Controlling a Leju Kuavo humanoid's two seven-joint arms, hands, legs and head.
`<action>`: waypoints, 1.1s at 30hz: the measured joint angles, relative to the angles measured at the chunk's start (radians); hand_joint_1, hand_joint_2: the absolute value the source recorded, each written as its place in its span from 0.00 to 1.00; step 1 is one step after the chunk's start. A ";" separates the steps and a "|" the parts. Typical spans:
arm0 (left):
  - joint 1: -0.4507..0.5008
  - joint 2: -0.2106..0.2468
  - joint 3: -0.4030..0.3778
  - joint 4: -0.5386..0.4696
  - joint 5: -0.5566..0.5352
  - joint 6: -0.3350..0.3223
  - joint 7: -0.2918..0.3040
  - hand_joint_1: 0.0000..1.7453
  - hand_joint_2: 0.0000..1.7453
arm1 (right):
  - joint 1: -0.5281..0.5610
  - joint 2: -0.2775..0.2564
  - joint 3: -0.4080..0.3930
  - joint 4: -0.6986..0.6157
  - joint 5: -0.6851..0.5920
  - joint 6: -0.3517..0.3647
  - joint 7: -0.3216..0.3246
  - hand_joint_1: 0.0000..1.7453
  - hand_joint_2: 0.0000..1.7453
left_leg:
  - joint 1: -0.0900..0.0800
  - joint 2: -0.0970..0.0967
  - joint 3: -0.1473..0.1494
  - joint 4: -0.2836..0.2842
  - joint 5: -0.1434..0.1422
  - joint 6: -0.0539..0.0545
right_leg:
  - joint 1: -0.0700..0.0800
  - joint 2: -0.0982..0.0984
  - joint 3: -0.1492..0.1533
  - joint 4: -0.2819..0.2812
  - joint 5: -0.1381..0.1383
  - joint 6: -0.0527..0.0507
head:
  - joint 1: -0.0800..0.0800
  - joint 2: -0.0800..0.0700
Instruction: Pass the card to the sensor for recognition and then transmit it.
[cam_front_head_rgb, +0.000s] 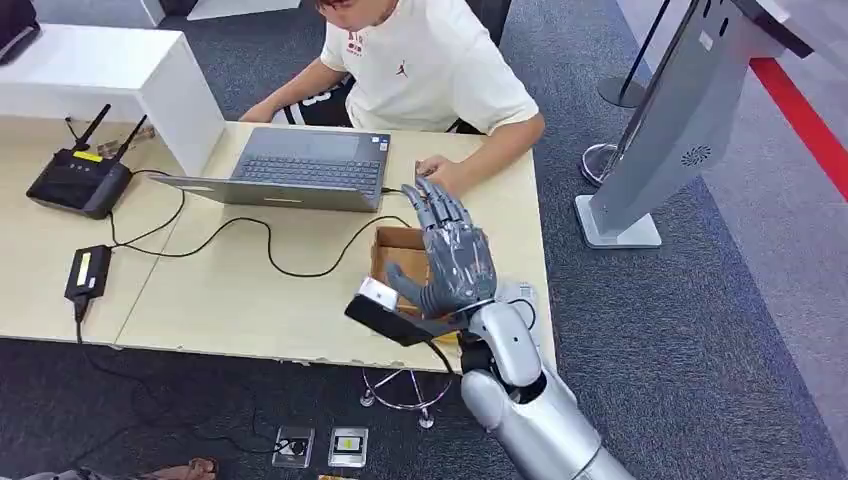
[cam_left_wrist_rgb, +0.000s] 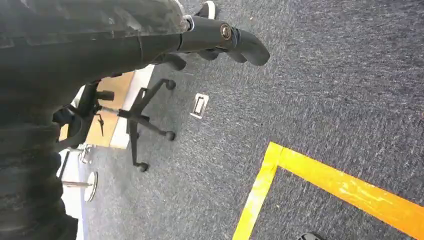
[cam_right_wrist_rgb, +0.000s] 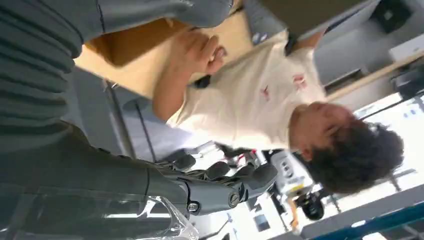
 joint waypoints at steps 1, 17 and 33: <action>0.000 0.000 0.000 0.000 0.000 0.000 -0.006 0.00 1.00 | 0.016 -0.008 0.010 -0.032 0.000 0.027 0.005 0.00 1.00 | 0.000 0.001 0.000 0.000 0.000 0.000 | 0.000 0.000 0.000 0.000 0.000 0.000 | -0.001 0.000; 0.000 0.001 0.000 0.000 -0.013 -0.015 -0.029 0.00 1.00 | 0.082 -0.127 0.132 -0.145 0.177 0.072 0.112 0.00 1.00 | 0.000 0.001 0.000 0.000 0.000 0.000 | 0.000 0.001 0.000 0.000 0.000 0.000 | 0.000 0.000; -0.001 0.001 0.000 0.000 -0.030 -0.010 -0.023 0.00 1.00 | 0.042 -0.100 0.160 0.138 0.288 -0.026 0.164 0.00 1.00 | 0.000 0.001 -0.001 0.000 0.000 0.000 | 0.000 0.000 0.000 0.000 0.000 0.000 | 0.000 0.000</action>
